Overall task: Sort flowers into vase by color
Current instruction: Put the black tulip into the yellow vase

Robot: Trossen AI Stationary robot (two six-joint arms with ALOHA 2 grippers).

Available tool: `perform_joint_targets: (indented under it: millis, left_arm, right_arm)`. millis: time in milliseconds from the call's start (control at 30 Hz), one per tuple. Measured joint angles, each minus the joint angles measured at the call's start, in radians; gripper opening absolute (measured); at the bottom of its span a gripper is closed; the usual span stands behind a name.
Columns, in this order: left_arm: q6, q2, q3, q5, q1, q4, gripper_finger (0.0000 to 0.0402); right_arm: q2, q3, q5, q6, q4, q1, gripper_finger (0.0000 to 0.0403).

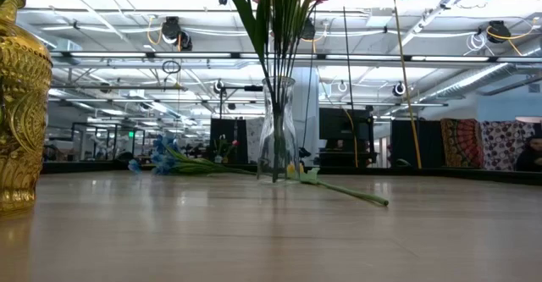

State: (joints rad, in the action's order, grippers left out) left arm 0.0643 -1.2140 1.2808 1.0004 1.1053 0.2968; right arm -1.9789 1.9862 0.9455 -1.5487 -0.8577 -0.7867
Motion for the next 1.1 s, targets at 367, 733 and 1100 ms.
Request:
perform_joint_targets:
  millis: [367, 733, 1100]
  left_arm:
    - [-0.020, 0.004, 0.000, 0.004, 0.000, 0.007, 0.0011]
    - [-0.020, 0.030, 0.000, 0.004, 0.000, 0.011, 0.0011]
    - [0.060, 0.031, 0.000, -0.021, 0.000, 0.008, 0.0011]
  right_arm:
    - [0.000, 0.000, 0.000, 0.017, 0.000, 0.014, 0.0111]
    - [0.000, 0.000, 0.000, 0.017, 0.001, 0.014, 0.0111]
    - [0.000, 0.000, 0.000, 0.021, 0.001, 0.014, 0.0111]
